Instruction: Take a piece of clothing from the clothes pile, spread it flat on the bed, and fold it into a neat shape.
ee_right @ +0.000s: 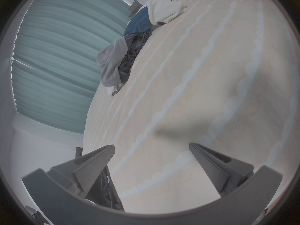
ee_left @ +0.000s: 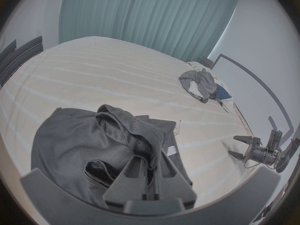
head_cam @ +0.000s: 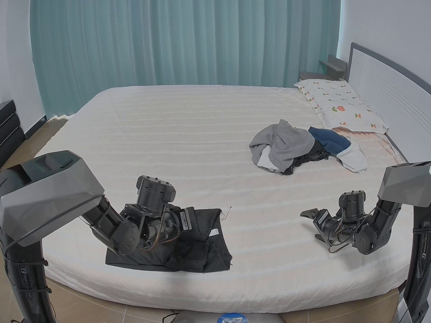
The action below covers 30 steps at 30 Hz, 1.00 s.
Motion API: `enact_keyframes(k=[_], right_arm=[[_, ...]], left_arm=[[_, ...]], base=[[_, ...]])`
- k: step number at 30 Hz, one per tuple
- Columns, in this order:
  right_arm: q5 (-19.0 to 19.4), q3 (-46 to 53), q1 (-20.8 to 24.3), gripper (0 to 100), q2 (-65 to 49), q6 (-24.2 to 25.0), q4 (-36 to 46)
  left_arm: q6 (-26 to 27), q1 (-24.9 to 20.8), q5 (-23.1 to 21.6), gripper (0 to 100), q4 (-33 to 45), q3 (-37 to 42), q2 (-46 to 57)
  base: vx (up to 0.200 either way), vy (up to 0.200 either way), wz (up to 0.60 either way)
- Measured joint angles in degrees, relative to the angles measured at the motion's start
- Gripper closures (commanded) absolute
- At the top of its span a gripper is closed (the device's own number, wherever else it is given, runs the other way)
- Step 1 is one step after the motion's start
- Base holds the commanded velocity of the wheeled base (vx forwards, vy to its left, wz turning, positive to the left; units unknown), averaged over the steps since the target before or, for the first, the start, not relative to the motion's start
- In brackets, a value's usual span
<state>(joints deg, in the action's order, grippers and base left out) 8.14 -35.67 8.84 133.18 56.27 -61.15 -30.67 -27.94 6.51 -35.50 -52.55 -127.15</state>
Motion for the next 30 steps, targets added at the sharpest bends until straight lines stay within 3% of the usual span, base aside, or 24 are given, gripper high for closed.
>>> enact_keyframes(k=[11, 12, 23, 30], right_arm=[[0.0, 0.0, 0.1, 0, 0.0, 0.0, 0.0], [0.0, 0.0, 0.0, 0, 0.0, 0.0, 0.0], [0.0, 0.0, 0.0, 0, 0.0, 0.0, 0.0], [0.0, 0.0, 0.0, 0, 0.0, 0.0, 0.0]], left_arm=[[-5.4, -4.3, 1.3, 100, 2.4, -6.7, -5.9], [-5.7, -4.5, 1.3, 0, 2.5, -6.9, -6.2], [-11.9, -5.6, 0.7, 0, 2.7, -5.8, -4.7], [-16.7, -4.4, -3.0, 0, 2.4, 0.3, 2.5]], base=[[0.000, 0.000, 0.00], [0.000, 0.000, 0.00], [0.000, 0.000, 0.00], [0.000, 0.000, 0.00]])
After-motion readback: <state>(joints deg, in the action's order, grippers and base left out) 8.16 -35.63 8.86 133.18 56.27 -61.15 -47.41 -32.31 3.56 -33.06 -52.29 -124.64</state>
